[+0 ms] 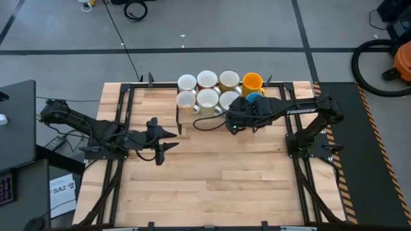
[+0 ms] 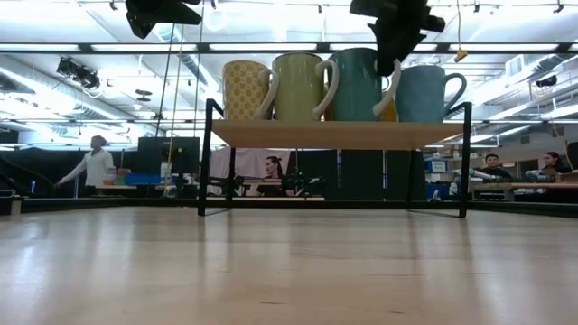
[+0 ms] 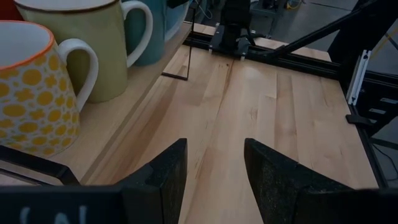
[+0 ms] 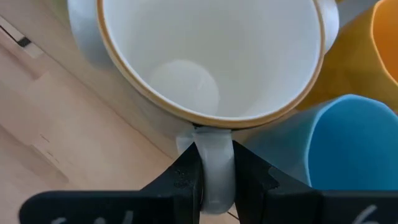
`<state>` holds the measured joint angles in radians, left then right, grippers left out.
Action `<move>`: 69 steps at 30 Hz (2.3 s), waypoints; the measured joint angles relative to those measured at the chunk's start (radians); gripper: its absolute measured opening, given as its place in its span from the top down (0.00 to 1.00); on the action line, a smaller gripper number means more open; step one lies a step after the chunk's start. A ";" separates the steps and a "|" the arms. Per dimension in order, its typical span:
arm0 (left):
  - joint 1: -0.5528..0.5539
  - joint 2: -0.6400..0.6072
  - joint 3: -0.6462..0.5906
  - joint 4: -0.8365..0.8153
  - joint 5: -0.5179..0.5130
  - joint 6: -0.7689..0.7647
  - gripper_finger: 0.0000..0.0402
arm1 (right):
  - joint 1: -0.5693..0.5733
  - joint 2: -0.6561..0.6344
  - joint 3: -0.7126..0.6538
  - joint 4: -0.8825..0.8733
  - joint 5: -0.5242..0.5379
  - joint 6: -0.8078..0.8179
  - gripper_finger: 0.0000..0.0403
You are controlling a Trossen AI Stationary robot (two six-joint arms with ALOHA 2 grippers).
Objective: Place coffee mugs
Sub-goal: Put the blue mug on the shelf, then return to Home Position
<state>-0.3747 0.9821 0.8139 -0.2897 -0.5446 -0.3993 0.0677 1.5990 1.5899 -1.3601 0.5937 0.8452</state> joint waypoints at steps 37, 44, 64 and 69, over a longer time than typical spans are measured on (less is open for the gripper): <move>0.000 0.000 0.000 0.000 0.000 0.002 0.58 | -0.058 0.002 -0.002 -0.001 -0.012 -0.035 0.77; 0.000 0.000 0.000 0.000 0.000 0.001 0.58 | -0.059 0.002 -0.002 0.006 -0.013 -0.037 0.69; 0.000 0.000 0.000 0.000 0.000 0.000 0.58 | -0.059 -0.092 -0.002 0.005 -0.074 -0.045 0.69; 0.000 0.000 0.000 0.000 0.000 0.000 0.58 | -0.059 -0.151 -0.002 0.005 -0.108 -0.045 0.69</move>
<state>-0.3744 0.9821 0.8139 -0.2897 -0.5446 -0.3988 0.0091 1.4479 1.5875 -1.3552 0.4858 0.8005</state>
